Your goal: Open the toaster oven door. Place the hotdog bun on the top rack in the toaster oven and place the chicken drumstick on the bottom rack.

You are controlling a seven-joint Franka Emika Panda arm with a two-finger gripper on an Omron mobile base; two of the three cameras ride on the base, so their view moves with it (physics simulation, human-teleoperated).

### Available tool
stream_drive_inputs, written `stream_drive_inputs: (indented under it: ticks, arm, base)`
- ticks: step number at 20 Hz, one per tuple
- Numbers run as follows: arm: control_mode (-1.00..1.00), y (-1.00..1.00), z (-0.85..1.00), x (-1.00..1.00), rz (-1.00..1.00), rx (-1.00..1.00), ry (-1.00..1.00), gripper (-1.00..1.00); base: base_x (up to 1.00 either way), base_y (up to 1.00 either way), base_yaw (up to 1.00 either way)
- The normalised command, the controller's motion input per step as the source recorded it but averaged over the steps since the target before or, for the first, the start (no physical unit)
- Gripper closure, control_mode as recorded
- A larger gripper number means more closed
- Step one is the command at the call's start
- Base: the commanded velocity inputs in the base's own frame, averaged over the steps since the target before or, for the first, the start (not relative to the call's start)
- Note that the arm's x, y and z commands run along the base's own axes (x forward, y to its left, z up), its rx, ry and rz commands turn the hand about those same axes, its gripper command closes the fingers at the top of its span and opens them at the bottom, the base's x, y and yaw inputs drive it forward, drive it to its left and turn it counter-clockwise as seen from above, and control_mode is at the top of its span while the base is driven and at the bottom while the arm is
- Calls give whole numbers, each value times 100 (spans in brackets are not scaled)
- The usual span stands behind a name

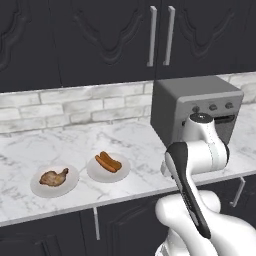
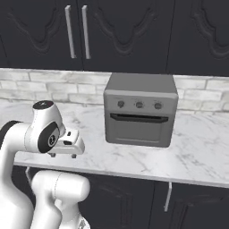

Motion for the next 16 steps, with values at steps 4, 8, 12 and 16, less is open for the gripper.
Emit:
stream_drive_inputs:
  ticks: [4, 8, 12, 16]
  arm:
    - [100, 0, 0, 0, 0, 0, 0, -100]
    - [100, 0, 0, 0, 0, 0, 0, -100]
    - [100, 0, 0, 0, 0, 0, 0, -100]
    - [100, 0, 0, 0, 0, 0, 0, -100]
  base:
    - [0, 38, 5]
    - [0, 28, 3]
    - [0, 19, 3]
    - [0, 14, 2]
